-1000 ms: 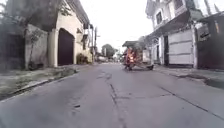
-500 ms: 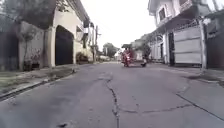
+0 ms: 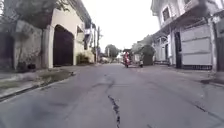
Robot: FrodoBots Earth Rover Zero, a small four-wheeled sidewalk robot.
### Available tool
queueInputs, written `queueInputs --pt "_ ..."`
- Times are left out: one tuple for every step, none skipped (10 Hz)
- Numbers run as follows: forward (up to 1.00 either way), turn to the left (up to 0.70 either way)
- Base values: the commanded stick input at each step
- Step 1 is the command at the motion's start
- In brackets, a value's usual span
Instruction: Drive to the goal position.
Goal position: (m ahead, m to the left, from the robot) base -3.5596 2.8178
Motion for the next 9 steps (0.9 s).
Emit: queueInputs --pt "1.00 0.04" --pt "1.00 0.04" --pt "1.00 0.04" --pt "1.00 -0.05" --pt "1.00 -0.11" --pt "1.00 -0.07" --pt "1.00 -0.03" --pt "1.00 0.02" --pt "1.00 0.04"
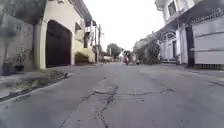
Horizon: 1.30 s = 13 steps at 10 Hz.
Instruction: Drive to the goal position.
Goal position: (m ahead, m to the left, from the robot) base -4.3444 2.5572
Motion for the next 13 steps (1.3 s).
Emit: queueInputs --pt "1.00 0.04" --pt "1.00 0.04" --pt "1.00 0.04" --pt "1.00 0.04" --pt "1.00 0.04" --pt "1.00 0.04" --pt "1.00 0.04" --pt "1.00 0.04" --pt "1.00 0.04" --pt "1.00 0.04" --pt "1.00 0.04" --pt "1.00 0.04" --pt "1.00 0.04"
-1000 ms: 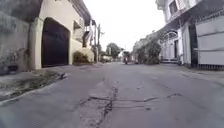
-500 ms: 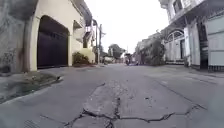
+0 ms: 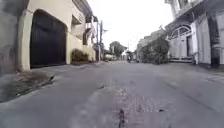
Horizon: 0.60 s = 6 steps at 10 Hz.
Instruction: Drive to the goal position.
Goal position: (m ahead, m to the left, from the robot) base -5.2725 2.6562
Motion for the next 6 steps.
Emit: queueInputs --pt "1.00 0.04" --pt "1.00 0.04" --pt "1.00 0.04" --pt "1.00 0.04" --pt "1.00 0.04" --pt "1.00 -0.12"
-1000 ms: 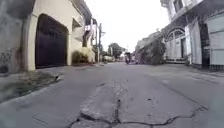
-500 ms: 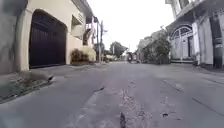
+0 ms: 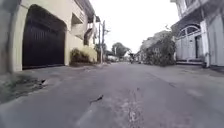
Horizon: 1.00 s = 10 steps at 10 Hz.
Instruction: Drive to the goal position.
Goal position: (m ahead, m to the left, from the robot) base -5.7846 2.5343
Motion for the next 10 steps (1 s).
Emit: queueInputs --pt "1.00 -0.29" --pt "1.00 0.04" --pt "1.00 0.04" --pt "1.00 0.04" --pt "1.00 0.04" --pt "1.00 0.04" --pt "1.00 0.04" --pt "1.00 0.04" --pt "1.00 0.04" --pt "1.00 0.04"
